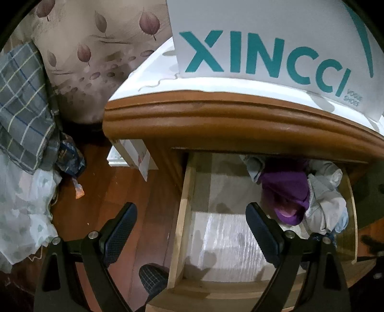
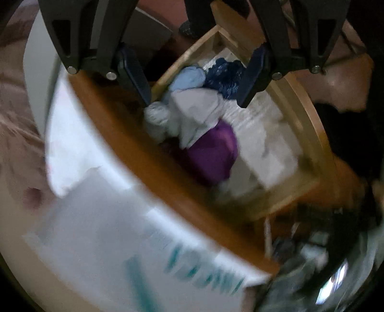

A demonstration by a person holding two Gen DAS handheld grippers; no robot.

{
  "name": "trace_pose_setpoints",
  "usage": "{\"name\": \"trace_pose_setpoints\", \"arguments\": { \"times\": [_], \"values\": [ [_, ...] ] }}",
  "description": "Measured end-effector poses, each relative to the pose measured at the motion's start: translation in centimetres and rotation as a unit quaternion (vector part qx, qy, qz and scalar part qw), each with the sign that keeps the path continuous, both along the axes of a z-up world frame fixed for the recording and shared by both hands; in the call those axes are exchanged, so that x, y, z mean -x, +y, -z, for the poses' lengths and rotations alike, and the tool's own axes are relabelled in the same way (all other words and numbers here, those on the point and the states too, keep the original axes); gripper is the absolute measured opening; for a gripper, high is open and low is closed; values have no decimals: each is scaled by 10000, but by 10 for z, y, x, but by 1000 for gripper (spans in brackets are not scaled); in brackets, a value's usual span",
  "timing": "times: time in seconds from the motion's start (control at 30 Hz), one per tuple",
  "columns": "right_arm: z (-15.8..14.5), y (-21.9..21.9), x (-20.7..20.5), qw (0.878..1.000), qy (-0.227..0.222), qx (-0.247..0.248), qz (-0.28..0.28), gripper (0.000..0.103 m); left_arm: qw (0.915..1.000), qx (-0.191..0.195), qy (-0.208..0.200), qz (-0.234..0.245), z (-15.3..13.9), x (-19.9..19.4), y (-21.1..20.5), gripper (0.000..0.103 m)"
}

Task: Take underwear out of drawer
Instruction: 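Lower the right tool into the drawer and grasp the white patterned cloth, then reach the left tool into the drawer and grasp the purple underwear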

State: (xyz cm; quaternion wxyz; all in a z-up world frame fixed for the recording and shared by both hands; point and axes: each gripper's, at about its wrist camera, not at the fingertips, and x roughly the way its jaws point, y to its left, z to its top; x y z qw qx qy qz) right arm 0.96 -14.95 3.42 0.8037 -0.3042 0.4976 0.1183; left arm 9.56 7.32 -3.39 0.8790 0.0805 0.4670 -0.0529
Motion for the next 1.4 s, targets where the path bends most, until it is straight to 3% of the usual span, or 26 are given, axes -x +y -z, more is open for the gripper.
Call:
{"name": "trace_pose_setpoints", "arguments": {
  "times": [0.5,0.93,1.17,1.27,1.4],
  "values": [
    [98,-6,-50,9984,246,512,-28,76,9991,-2,402,121,17,-4,-7,91],
    [132,-11,-61,9968,507,606,-129,80,9971,-66,701,286,30,-5,-23,91],
    [126,-18,-51,9978,429,473,-158,44,9970,-166,706,276,34,-4,-26,91],
    [117,-22,-45,9988,411,259,-77,37,9967,-156,754,251,35,-5,-26,91],
    [99,-27,-32,9993,375,-71,34,36,9968,-138,745,263,34,-4,-26,91]
  ]
}}
